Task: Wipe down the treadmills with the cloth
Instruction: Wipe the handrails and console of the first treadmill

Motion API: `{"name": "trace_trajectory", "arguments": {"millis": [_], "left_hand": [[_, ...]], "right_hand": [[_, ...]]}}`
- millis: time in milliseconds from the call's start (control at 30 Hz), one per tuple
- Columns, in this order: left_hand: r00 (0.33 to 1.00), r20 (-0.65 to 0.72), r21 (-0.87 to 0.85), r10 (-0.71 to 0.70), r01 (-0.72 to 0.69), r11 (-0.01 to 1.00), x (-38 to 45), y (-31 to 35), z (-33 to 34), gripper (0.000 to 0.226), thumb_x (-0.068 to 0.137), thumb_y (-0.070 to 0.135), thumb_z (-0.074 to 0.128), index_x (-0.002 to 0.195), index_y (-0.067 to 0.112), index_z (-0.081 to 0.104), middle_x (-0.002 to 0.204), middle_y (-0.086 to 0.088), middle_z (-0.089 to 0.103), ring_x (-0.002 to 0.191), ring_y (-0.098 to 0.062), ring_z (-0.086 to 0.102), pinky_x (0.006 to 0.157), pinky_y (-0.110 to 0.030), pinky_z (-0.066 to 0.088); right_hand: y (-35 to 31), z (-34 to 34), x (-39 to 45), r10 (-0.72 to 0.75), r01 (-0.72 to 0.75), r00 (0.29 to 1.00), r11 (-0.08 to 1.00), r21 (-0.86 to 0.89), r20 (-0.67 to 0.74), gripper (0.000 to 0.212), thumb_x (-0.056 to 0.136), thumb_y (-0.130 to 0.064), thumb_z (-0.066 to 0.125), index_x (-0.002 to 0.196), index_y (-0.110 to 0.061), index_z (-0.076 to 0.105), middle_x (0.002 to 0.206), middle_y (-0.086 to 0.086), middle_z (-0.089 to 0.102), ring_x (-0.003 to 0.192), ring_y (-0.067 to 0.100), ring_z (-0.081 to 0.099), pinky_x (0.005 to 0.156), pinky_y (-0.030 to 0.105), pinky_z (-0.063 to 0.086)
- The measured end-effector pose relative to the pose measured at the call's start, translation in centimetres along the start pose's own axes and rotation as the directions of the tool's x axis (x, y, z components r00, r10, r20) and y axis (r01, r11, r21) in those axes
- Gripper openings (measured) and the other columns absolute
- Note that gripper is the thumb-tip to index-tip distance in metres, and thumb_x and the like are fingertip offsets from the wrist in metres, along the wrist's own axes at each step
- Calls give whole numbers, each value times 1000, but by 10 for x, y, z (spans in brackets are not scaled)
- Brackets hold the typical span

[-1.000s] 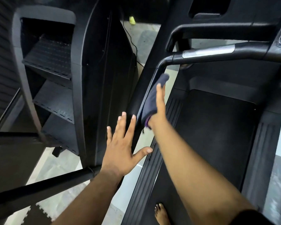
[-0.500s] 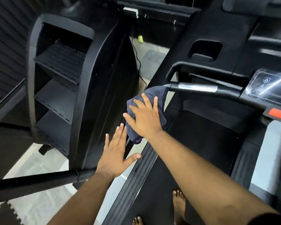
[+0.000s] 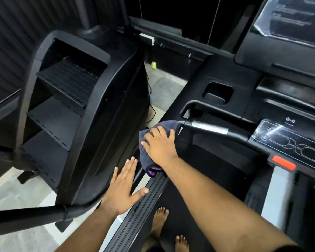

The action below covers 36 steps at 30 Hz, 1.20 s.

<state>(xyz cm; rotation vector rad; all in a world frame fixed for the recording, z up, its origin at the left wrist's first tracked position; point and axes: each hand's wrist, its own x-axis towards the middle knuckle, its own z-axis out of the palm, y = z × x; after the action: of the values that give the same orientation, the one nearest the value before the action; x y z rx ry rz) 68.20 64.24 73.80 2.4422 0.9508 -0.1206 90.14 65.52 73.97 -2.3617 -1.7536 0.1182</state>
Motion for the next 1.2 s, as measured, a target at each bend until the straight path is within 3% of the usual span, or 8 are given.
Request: {"name": "trace_trajectory", "arguments": {"millis": [100,333,467,633,800,933,1100,1200], "left_hand": [[998,7,-139,-62,62,988,11,-1,-1,110,78,97,9,160,26,-10,167,16,-14,149,6,-22,126,-48,-10],[997,28,-393,-72,78,916,108,38,-30,95,80,89,26,160,39,16,165,16,24,152,-1,10,124,-55,0],[992,17,-800,-123,87,594,149,62,-36,70,79,85,54,133,40,56,124,13,69,118,-10,64,107,-53,47],[977,-41,-847,-209,77,526,171,86,-45,28,89,8,71,111,19,59,100,2,72,97,-22,70,80,-24,55],[990,82,-889,118,19,457,182,100,-76,38,75,4,55,104,26,66,97,2,73,93,-13,68,78,-24,54],[950,136,-912,280,9,410,189,114,-91,40,79,-3,51,101,26,69,95,0,72,90,-13,66,77,-26,54],[987,-95,-713,131,-159,683,211,117,-69,43,81,17,61,122,31,57,107,13,69,102,-14,66,87,-29,53],[970,-200,-184,136,-173,967,219,108,-52,57,86,29,68,139,27,47,132,4,62,124,-21,55,99,-42,45]], "right_hand": [[10,-1,5,-76,70,994,995,-72,-76,30,98,-50,55,105,-22,65,113,1,60,110,25,50,82,48,42],[46,-21,40,54,-61,991,997,-47,-123,26,94,-42,65,101,-18,65,98,3,62,95,28,60,76,43,48],[70,-39,44,164,-135,976,972,193,-141,31,101,-42,53,105,-14,65,101,7,62,96,30,57,82,45,48],[93,-62,4,249,-134,965,741,658,-84,34,107,-25,49,138,-16,60,135,-1,63,124,11,55,110,36,42],[118,-88,-28,364,-265,931,723,638,-25,71,95,-56,58,157,-35,31,161,-11,37,151,10,29,123,32,22],[125,-120,-47,369,-329,919,521,787,139,44,92,-48,71,132,-36,59,128,-21,65,119,1,60,103,35,49],[134,-126,1,486,-438,868,847,302,-103,56,87,-58,70,130,-28,50,123,-6,64,113,19,60,97,45,48],[124,-107,33,430,-477,873,851,-221,-229,63,88,-45,69,144,-25,47,142,4,52,134,28,46,116,63,24]]}}
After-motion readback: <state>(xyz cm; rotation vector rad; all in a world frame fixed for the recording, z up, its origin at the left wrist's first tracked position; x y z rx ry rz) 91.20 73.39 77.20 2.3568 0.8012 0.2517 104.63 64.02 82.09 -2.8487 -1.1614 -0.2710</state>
